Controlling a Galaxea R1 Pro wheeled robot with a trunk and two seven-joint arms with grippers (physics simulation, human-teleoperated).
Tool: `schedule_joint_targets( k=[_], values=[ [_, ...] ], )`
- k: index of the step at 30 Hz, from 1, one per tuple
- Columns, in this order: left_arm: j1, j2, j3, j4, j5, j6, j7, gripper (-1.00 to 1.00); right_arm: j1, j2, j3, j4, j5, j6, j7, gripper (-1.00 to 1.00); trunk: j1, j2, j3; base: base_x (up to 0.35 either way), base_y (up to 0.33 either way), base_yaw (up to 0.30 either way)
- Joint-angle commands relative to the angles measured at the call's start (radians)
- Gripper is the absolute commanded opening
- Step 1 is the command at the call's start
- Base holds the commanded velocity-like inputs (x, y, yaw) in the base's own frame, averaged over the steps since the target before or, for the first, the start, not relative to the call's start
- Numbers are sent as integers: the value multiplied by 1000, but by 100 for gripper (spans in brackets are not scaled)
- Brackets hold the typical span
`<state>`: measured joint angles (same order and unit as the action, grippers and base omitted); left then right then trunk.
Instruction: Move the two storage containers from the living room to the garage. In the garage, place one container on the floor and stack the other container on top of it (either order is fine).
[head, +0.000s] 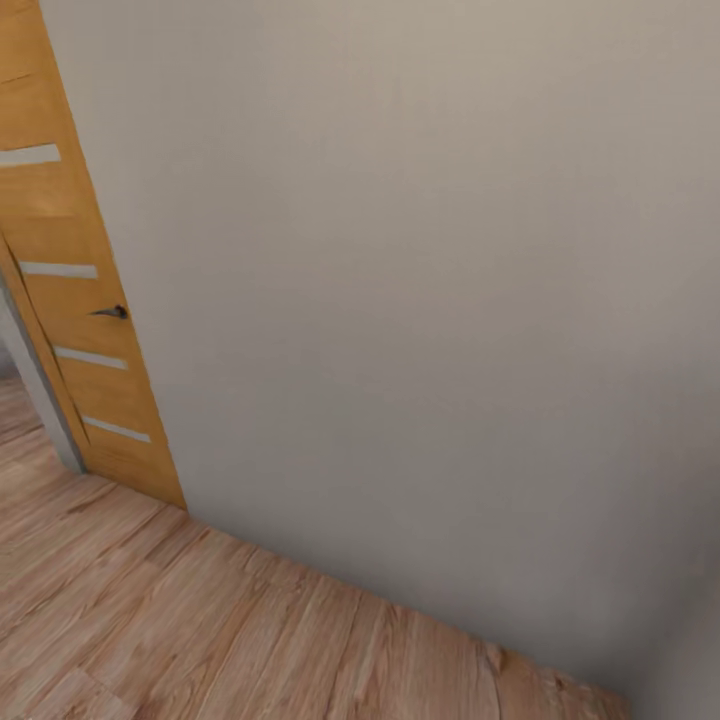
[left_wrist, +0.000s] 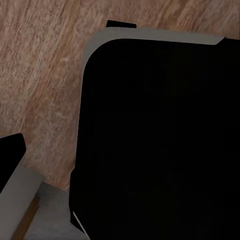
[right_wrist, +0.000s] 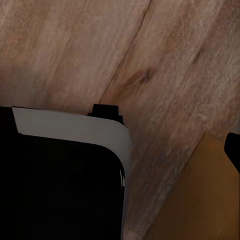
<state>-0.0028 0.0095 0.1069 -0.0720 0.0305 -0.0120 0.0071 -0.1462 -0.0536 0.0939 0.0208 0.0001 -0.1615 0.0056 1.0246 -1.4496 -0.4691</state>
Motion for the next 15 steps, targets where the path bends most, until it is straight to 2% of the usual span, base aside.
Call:
schedule_joint_targets(
  k=[1, 8, 15],
  values=[
    [0, 0, 5, 0, 4, -1, 1, 100, -1, 0, 7, 2, 0, -4, 1, 100, 0, 0, -1, 216, 0, 300],
    [0, 1, 5, 0, 23, -2, 1, 100, -1, 0, 7, 2, 0, -4, 1, 100, 0, 0, -1, 147, 0, 300],
    [0, 1, 5, -2, 26, -2, 1, 100, -1, 0, 9, 2, 0, -1, 1, 100, 0, 0, -1, 95, 0, 300]
  ],
)
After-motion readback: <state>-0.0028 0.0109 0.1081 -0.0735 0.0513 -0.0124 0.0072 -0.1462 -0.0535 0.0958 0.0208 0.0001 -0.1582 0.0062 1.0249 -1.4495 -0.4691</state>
